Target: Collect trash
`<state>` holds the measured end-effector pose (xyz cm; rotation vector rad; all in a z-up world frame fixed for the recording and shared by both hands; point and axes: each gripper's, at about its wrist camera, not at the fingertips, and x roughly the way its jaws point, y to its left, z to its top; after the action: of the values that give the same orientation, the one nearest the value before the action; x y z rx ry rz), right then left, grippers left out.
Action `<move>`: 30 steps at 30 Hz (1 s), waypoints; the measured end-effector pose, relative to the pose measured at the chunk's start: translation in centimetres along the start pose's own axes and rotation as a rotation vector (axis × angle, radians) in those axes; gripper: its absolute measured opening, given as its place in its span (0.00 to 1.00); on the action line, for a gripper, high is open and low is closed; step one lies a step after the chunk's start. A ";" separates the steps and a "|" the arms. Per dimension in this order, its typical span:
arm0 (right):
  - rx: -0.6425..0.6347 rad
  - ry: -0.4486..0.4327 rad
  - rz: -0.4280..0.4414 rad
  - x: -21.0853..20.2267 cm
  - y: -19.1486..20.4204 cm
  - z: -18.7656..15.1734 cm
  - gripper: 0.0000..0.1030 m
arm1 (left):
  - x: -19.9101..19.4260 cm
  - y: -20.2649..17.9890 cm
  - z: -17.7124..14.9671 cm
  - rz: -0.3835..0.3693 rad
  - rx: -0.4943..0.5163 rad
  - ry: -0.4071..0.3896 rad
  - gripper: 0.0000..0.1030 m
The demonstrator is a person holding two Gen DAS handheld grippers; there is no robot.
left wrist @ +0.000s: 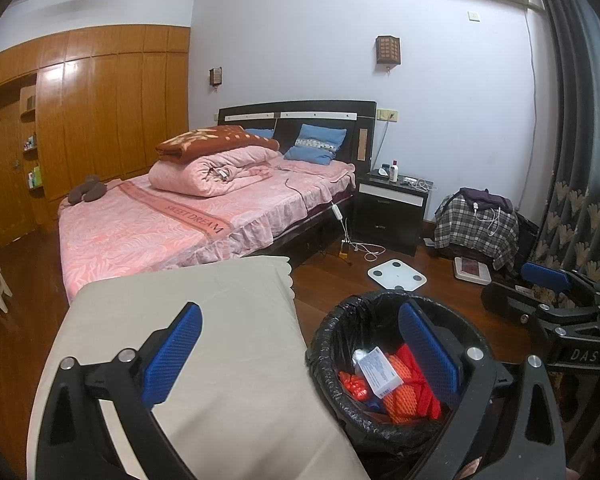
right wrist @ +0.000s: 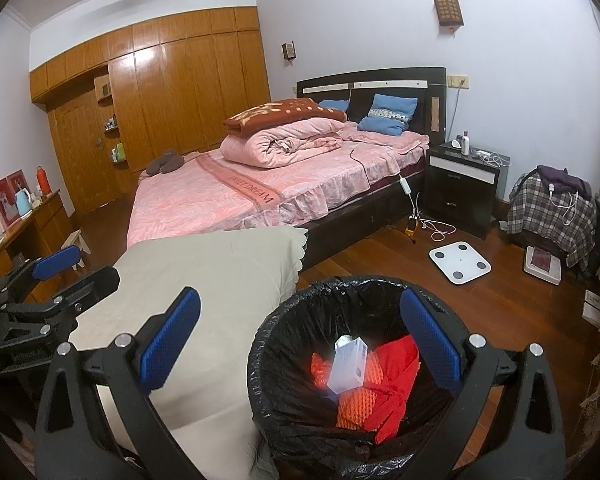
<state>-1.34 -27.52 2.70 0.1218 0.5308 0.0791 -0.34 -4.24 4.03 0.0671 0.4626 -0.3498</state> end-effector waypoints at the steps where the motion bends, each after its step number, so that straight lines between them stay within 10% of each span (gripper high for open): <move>1: 0.000 -0.001 0.000 0.0 0.0 0.0 0.94 | 0.0 0.0 0.0 -0.001 0.000 0.000 0.94; 30: 0.003 0.003 0.004 0.2 0.2 0.2 0.94 | 0.0 0.0 0.1 -0.001 0.002 0.003 0.94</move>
<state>-1.12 -27.34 2.77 0.1256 0.5336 0.0825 -0.32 -4.26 4.10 0.0692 0.4651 -0.3506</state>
